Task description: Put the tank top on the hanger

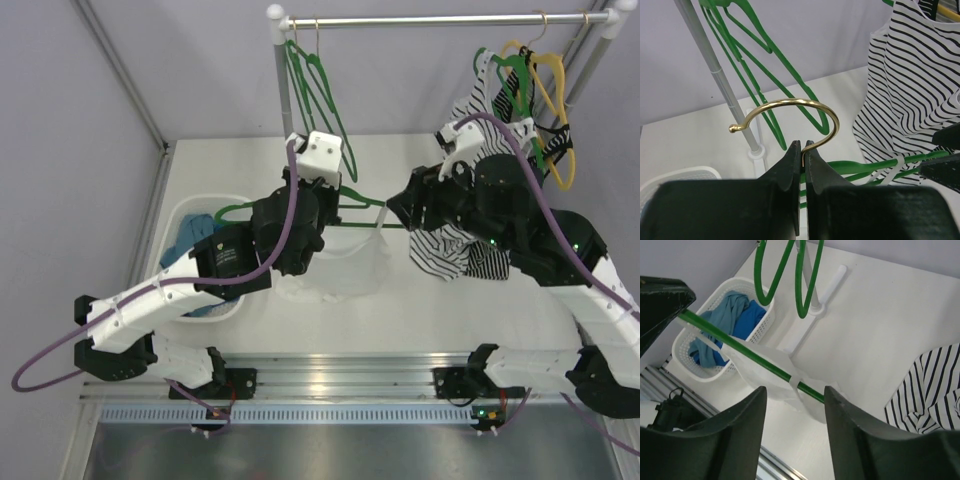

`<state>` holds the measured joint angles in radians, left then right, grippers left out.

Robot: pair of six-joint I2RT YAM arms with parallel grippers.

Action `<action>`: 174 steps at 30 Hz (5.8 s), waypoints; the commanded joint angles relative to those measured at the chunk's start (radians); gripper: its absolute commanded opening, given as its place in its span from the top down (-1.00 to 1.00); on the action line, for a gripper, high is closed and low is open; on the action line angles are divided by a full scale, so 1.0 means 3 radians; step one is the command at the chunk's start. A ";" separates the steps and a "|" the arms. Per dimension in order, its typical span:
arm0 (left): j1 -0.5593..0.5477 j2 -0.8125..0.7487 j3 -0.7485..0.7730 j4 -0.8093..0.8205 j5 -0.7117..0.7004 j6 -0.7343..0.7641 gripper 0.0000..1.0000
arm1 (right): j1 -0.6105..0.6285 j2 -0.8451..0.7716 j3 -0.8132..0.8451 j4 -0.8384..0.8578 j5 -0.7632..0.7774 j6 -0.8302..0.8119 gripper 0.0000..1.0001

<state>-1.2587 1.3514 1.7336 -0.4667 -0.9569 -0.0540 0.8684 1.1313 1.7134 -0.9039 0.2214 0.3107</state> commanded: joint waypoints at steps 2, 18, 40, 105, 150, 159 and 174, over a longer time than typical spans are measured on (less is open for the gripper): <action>-0.0018 -0.0030 0.0178 -0.0019 0.0142 -0.0065 1.00 | 0.0025 -0.0380 -0.0132 0.0369 -0.0226 -0.0426 -0.10; -0.0018 -0.0174 0.0183 -0.0254 0.0904 -0.0301 1.00 | 0.0025 -0.0539 -0.0726 0.0885 -0.1255 -0.1496 -0.34; -0.0018 -0.0276 0.0153 -0.0208 0.1114 -0.0234 1.00 | 0.0025 -0.0427 -0.1135 0.1274 -0.1454 -0.1307 0.73; -0.0018 -0.0593 0.0239 -0.0315 0.1410 0.0149 -0.25 | -0.1498 -0.0126 -0.0179 0.0323 -0.0568 -0.0310 1.00; -0.0013 -0.0792 -0.0041 -0.0474 0.0971 0.0231 -0.31 | -0.2409 0.1097 0.1028 0.0850 -0.0805 -0.0437 0.99; -0.0013 -0.0869 -0.0210 -0.0515 0.0848 0.0088 -0.31 | -0.2414 0.0826 0.0875 0.0769 -0.0646 -0.0381 0.06; -0.0008 -0.1002 -0.0920 -0.0428 0.0649 -0.0402 -0.30 | -0.2272 -0.0523 -0.0801 0.1090 -0.1683 0.0221 -0.99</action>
<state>-1.2640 1.0721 1.5055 -0.6117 -0.7242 -0.1070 0.1631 1.0328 1.5795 -0.6590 -0.1482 0.2897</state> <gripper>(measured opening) 0.649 0.993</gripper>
